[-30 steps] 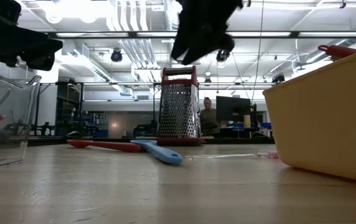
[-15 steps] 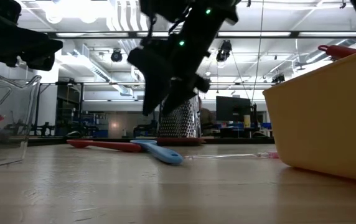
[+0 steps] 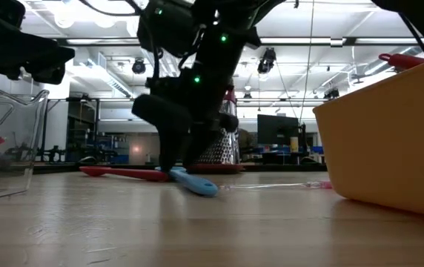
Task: Pick & Place Kitchen Items
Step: Put the light blue serving spoon into the right transparent bin
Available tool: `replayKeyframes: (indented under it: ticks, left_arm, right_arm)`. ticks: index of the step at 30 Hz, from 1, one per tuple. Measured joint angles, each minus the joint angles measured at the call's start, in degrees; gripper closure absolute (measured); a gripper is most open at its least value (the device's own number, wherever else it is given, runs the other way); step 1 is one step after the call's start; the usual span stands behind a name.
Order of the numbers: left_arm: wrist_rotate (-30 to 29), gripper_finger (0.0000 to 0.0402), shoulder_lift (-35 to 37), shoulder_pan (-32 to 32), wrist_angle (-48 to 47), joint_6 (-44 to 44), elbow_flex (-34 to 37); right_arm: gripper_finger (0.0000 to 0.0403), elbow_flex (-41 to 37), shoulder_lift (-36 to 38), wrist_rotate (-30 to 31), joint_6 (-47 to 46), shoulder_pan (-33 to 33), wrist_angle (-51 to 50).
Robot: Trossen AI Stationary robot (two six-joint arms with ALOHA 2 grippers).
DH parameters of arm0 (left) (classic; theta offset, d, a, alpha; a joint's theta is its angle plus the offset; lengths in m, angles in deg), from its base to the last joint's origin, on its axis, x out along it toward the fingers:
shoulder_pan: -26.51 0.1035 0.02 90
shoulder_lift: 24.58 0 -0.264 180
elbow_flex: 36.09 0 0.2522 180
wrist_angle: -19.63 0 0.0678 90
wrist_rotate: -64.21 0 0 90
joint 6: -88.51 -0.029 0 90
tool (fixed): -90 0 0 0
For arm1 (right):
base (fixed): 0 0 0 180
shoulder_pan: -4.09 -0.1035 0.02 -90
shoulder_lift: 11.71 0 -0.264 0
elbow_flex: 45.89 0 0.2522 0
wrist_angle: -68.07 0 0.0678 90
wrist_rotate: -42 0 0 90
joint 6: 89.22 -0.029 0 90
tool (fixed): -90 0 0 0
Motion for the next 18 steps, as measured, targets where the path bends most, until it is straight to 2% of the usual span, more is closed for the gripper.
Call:
replayKeyframes:
  ticks: [11, 18]
  left_arm:
    - [0.00, 0.0243, 0.02, -0.01, 0.02, 0.00, 0.00]
    - [0.00, 0.0243, 0.02, 0.00, 0.02, 0.00, 0.00]
  right_arm:
    - [0.0189, 0.41, -1.81, -0.64, -0.15, 0.29, -2.22]
    - [0.0249, 0.37, -1.74, -2.25, 2.91, 0.46, -2.17]
